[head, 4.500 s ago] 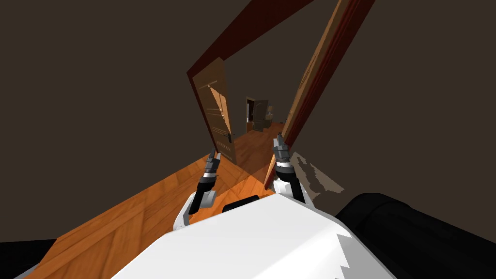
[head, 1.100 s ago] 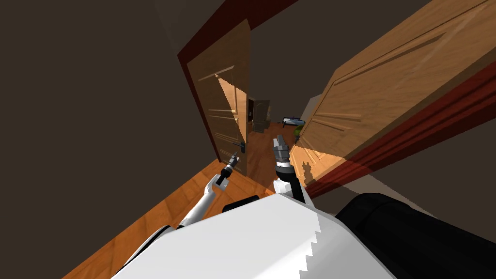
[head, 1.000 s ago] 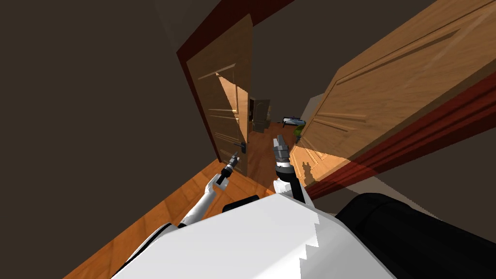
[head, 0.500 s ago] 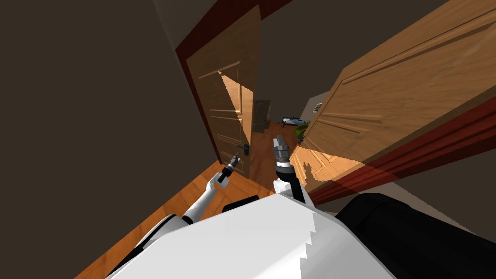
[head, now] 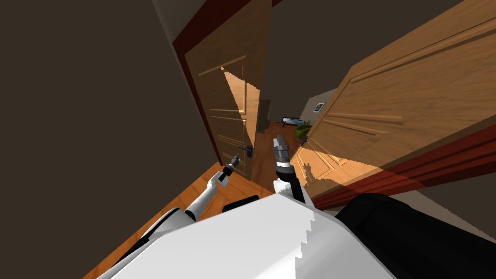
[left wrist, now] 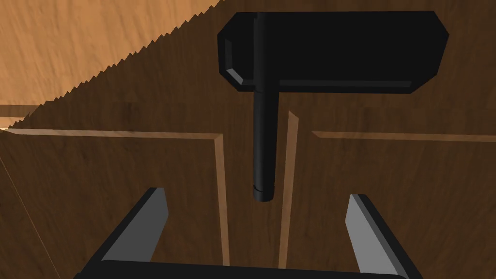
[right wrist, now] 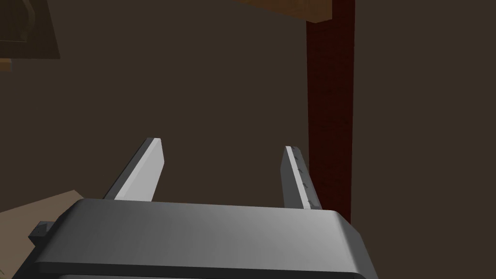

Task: Push the door open

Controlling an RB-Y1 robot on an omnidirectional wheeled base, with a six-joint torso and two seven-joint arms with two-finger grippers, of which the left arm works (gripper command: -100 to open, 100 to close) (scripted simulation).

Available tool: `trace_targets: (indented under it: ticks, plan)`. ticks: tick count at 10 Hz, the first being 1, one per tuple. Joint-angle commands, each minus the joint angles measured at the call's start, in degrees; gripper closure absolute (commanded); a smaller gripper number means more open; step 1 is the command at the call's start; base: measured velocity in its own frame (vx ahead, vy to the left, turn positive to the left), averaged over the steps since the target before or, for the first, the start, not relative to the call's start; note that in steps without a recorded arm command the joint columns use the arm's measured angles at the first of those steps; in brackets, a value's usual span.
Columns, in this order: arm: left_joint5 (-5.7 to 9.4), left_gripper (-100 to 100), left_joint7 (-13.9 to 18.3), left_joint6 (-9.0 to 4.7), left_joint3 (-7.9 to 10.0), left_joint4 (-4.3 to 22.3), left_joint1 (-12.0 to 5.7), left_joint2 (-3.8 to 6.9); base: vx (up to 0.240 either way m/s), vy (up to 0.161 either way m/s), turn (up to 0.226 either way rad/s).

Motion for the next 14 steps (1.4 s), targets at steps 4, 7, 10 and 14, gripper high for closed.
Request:
trace_targets:
  ticks: [4, 7, 10, 14]
  plan:
    - [0.21, -100, -0.6, 0.18, 0.73, 0.7, -0.19, -0.63, 0.116, -0.080, -0.031]
    - [0.41, -100, -1.3, 0.35, 1.41, 1.2, -0.30, -1.21, 0.183, -0.121, -0.039]
    - [0.42, 100, -1.3, 0.38, 1.47, 1.2, -0.31, -1.24, 0.084, -0.057, -0.010]
    - [0.42, 100, -1.3, 0.38, 1.47, 1.2, -0.31, -1.24, -0.008, 0.008, -0.009]
